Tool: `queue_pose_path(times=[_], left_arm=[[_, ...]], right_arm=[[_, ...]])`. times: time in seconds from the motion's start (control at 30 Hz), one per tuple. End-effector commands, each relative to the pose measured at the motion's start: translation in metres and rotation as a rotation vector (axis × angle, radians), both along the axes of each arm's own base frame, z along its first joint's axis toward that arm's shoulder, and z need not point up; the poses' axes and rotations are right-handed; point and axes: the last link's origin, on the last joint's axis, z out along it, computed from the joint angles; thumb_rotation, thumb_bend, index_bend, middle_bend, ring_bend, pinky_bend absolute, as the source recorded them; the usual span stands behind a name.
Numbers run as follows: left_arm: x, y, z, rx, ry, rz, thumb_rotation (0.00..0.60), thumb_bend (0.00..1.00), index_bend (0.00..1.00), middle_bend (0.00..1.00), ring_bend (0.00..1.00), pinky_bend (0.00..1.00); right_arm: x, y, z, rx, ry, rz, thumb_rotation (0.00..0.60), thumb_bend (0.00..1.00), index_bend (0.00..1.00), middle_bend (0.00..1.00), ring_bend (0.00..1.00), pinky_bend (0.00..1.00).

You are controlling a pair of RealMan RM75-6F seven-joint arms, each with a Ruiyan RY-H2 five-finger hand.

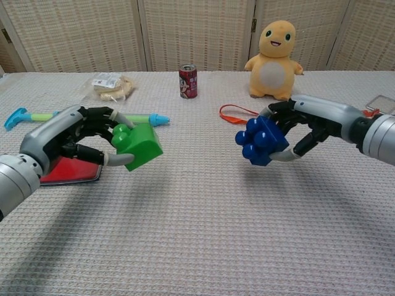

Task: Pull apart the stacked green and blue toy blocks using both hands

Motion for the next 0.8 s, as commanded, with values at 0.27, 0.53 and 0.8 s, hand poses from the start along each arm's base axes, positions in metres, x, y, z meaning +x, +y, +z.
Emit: queue_pose_path(times=[0.27,0.53,0.8], left_arm=[[-0.007,0.01,-0.007,-0.045,-0.066,0.017,0.6,0.46,0.73,0.87,0.45,0.12],[-0.007,0.012,-0.011,-0.134,-0.106,-0.04,0.6,0.43,0.48,0.64,0.25,0.0],[-0.005,0.013,-0.013,-0.188,-0.136,-0.076,0.6,0.3,0.37,0.34,0.07,0.0]], right_arm=[[-0.005,-0.006,-0.009,0.002,0.031,-0.022,0.6,0.33,0.67,0.42,0.37,0.29],[-0.007,-0.006,-0.006,0.04,0.047,-0.015,0.6,0.33,0.39,0.25,0.25,0.26],[-0.007,-0.005,-0.002,0.083,0.087,-0.019,0.6,0.33,0.03,0.04,0.08,0.16]])
